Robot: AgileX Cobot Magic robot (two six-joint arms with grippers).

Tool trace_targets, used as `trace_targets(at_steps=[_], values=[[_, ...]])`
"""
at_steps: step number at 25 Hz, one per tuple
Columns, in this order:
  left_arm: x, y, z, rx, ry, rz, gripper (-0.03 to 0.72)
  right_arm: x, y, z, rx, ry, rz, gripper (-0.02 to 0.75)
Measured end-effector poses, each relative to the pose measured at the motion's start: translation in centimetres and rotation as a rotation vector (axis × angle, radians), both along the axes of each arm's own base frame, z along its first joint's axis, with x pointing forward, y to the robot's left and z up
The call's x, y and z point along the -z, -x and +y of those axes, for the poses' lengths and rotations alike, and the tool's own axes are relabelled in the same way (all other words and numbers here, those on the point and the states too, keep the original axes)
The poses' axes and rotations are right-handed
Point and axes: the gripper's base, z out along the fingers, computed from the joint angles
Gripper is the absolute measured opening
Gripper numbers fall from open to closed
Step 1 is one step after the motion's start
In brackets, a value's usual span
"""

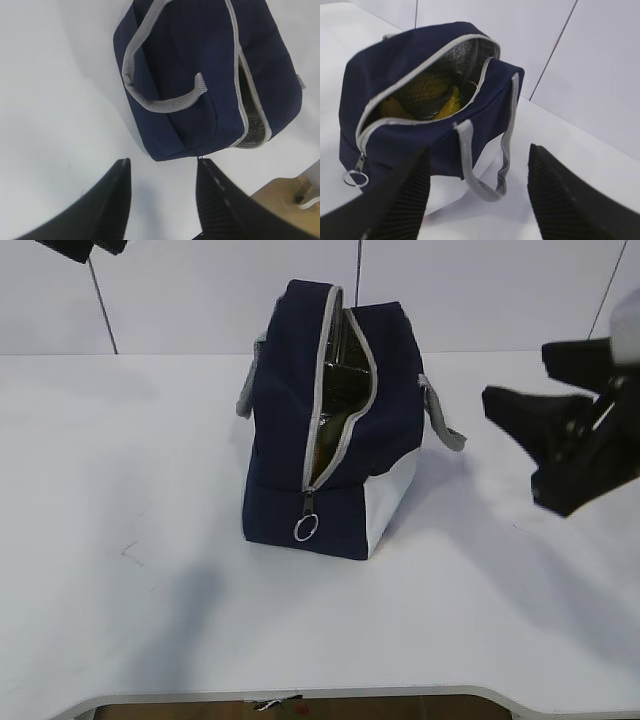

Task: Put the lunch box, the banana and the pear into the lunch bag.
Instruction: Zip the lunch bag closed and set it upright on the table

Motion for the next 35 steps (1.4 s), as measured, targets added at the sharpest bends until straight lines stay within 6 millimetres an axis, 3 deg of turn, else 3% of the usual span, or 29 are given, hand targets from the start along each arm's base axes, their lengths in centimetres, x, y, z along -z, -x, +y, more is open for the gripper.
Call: trace_targets(at_steps=[5,11,21,35], values=[[0.0,0.0,0.0,-0.003,0.008,0.005,0.326,4.9,0.0,0.6,-0.095,0.109,-0.002,0.497],[0.0,0.0,-0.1,-0.015,0.023,0.016,0.326,7.5,-1.2,2.3,-0.152,-0.114,0.06,0.497],[-0.1,0.0,-0.1,-0.023,0.029,0.022,0.325,13.7,-2.7,4.8,-0.296,-0.223,0.211,0.497],[-0.1,0.0,-0.1,-0.023,0.029,0.022,0.321,17.4,-6.2,7.2,-0.382,-0.263,0.254,0.496]])
